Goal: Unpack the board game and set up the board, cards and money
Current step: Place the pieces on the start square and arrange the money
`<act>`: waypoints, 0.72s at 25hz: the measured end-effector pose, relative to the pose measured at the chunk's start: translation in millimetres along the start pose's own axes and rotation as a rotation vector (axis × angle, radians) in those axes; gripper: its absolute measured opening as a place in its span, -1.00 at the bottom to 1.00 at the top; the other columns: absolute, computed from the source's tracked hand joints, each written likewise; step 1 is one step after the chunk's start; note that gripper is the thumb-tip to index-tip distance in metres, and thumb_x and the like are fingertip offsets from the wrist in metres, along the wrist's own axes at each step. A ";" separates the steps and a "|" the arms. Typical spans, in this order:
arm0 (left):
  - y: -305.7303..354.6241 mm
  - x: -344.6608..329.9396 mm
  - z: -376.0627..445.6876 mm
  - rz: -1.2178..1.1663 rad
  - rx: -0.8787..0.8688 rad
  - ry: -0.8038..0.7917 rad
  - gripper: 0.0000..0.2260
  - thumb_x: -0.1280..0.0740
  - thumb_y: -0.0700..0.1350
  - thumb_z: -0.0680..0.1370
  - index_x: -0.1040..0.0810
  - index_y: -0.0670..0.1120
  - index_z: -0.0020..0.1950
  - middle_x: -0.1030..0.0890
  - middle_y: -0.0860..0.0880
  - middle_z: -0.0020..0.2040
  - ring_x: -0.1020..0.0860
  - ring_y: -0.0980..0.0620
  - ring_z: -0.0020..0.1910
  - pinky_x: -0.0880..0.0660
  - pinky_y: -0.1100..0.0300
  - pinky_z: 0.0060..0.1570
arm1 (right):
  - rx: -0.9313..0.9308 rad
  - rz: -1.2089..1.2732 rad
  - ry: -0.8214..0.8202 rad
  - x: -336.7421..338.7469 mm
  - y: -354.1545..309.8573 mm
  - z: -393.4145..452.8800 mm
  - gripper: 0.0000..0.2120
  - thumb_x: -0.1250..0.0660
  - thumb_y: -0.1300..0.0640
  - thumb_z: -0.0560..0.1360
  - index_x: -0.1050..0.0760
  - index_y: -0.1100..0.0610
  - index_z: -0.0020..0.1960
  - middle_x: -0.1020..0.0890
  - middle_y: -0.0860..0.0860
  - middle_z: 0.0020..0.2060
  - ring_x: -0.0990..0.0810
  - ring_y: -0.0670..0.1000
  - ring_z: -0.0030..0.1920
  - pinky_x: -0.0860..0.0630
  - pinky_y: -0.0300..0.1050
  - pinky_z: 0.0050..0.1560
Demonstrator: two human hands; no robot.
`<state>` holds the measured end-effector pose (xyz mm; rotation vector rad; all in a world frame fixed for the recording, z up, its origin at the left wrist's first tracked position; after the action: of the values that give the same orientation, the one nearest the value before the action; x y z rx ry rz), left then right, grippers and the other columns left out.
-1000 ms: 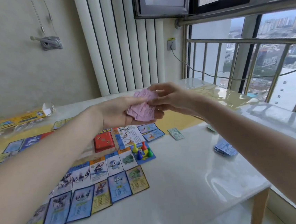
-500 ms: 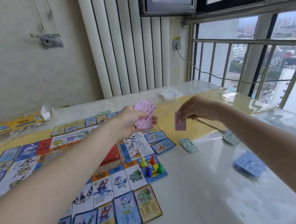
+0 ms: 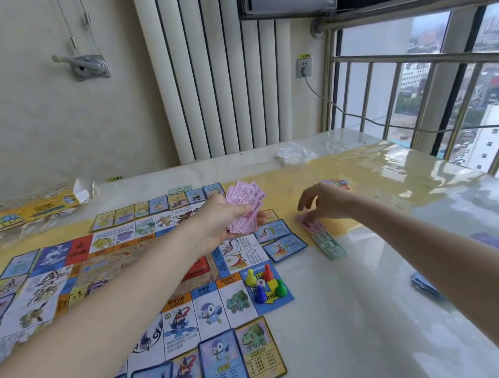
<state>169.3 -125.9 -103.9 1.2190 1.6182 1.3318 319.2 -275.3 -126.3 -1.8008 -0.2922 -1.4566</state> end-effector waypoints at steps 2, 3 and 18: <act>0.0 3.7 2.8 -0.022 -0.004 0.035 -0.86 -0.27 -0.30 0.54 -0.50 -0.24 0.09 -0.68 -0.10 -0.28 -0.65 0.08 -0.35 -0.61 0.21 -0.27 | 0.047 0.081 0.117 11.9 -10.6 -0.6 -0.76 -0.40 0.17 0.43 -0.54 0.20 0.08 -0.58 0.05 -0.06 -0.48 -0.08 -0.19 -0.32 -0.41 -0.33; 0.8 6.1 3.7 -0.026 -0.009 0.055 -0.86 -0.29 -0.30 0.53 -0.51 -0.24 0.08 -0.68 -0.09 -0.30 -0.65 0.08 -0.36 -0.61 0.24 -0.32 | 0.075 0.162 0.161 18.7 -21.4 -1.7 -0.78 -0.37 0.17 0.46 -0.54 0.23 0.07 -0.59 0.08 -0.07 -0.48 -0.11 -0.24 -0.35 -0.42 -0.35; 27.0 142.1 2.3 -0.209 -0.132 0.380 -0.88 -0.30 -0.15 0.56 -0.52 -0.15 -0.15 -0.57 0.02 -0.51 -0.45 0.20 -0.61 -0.29 0.42 -0.65 | 0.098 0.958 -0.180 -19.2 -175.8 74.6 -0.82 -0.34 0.41 0.43 -0.41 0.21 -0.26 -0.54 0.13 -0.34 -0.51 -0.01 -0.36 -0.52 -0.33 -0.39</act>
<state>133.4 10.5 -71.6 0.7248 1.8246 1.5722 259.2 -101.5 -71.4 -1.6237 0.3748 -0.5919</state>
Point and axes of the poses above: each hand's wrist, its own z-axis towards the middle knuckle, its own x-axis out of the back of the hand, y = z × x, the point moved 4 cm from there along z, towards the middle knuckle
